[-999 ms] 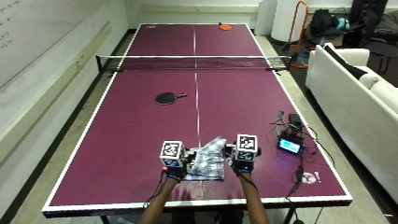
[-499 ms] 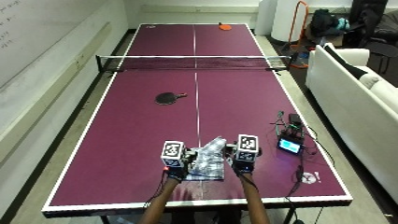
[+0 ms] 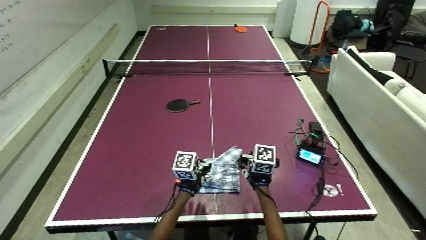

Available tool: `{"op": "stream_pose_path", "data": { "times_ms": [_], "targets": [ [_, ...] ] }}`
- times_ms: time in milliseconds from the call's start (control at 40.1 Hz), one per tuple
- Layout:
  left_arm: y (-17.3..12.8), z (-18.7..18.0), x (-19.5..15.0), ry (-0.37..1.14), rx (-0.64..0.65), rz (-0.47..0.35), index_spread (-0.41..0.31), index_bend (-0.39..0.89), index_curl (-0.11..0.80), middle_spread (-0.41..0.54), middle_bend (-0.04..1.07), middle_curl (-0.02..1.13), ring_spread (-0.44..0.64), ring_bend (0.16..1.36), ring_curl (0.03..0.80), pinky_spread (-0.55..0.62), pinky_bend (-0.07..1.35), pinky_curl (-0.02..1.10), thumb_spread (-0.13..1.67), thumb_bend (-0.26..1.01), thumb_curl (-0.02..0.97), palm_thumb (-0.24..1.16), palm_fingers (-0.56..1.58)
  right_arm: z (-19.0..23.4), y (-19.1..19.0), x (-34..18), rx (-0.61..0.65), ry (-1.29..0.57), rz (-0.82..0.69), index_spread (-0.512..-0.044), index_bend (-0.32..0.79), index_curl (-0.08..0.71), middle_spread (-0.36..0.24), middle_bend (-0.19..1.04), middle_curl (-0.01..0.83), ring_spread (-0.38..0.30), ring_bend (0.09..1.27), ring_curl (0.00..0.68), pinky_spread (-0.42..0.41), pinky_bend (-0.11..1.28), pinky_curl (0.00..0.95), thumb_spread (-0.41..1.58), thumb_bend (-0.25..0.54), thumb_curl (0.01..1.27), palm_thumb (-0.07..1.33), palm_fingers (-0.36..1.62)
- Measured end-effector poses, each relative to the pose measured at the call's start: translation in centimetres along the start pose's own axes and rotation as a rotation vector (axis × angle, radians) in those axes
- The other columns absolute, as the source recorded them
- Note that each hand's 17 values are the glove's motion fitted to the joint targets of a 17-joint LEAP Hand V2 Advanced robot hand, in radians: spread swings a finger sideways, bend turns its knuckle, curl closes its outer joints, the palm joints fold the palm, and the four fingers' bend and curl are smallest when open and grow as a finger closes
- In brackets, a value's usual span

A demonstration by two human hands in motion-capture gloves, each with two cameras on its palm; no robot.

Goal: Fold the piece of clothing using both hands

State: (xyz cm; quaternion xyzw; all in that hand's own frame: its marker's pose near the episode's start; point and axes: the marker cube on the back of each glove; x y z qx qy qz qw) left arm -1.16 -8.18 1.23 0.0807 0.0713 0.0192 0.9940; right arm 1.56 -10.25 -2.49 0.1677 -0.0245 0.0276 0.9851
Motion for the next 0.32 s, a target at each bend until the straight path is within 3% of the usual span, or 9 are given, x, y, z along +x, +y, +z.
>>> {"op": "stream_pose_path", "data": {
  "times_ms": [75,325],
  "targets": [
    [-0.1,0.1,-0.1,-0.004,0.002,0.004,-0.162,0.16,0.383,-0.108,0.17,0.34,0.03,0.50,0.343,0.34,0.19,0.32,1.48,0.05,0.313,0.43,0.62,0.7,1.5,-0.3,-0.119,-0.028,0.011,-0.380,0.16,0.321,-0.060,0.17,0.319,0.046,0.26,0.304,0.232,0.38,0.361,1.31,-0.012,0.29,0.60,0.36],
    [-0.1,0.4,0.3,0.006,0.002,0.006,-0.162,0.16,0.383,-0.108,0.17,0.34,0.03,0.50,0.342,0.34,0.19,0.32,1.48,0.04,0.312,0.44,0.61,1.7,1.4,0.2,-0.133,-0.026,0.018,-0.380,0.16,0.322,-0.060,0.17,0.319,0.046,0.26,0.304,0.232,0.39,0.360,1.31,-0.012,0.29,0.60,0.36]
  ]
}}
